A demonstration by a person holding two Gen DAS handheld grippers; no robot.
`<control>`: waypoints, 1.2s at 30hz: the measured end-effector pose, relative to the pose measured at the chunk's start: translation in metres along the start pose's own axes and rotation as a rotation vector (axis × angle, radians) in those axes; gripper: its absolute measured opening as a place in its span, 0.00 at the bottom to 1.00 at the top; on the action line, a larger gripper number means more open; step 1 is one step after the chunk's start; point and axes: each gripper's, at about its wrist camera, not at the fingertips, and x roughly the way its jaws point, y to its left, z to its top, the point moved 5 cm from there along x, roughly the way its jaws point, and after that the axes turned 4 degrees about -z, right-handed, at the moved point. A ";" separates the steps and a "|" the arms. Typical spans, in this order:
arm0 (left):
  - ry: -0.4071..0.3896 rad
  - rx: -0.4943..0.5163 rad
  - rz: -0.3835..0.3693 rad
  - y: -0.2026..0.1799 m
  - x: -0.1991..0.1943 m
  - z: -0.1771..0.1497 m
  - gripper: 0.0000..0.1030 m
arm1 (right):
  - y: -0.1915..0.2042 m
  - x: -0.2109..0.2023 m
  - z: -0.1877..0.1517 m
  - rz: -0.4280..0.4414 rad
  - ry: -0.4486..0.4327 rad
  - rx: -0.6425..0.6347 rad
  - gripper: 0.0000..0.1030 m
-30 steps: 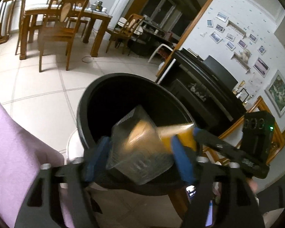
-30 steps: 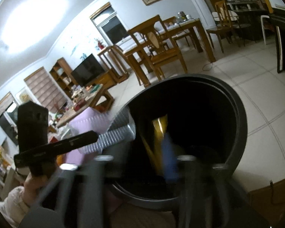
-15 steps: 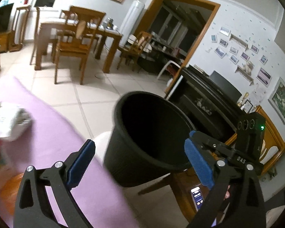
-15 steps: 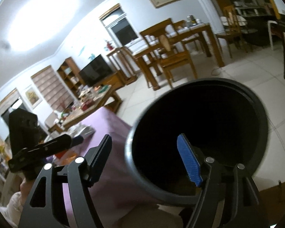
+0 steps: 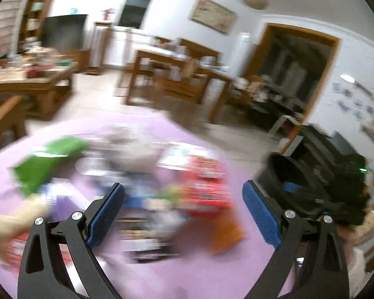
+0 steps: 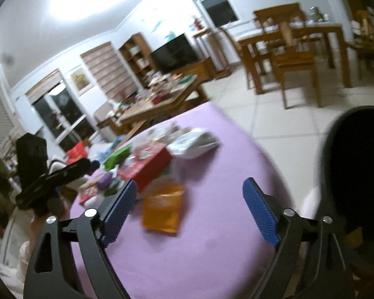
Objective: Collect trash
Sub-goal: 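Grasp the green snack bag with the left gripper while the right grasps the red carton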
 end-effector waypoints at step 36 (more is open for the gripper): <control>0.140 0.077 0.114 0.136 0.021 0.024 0.51 | 0.103 0.111 0.018 0.017 0.074 -0.159 0.55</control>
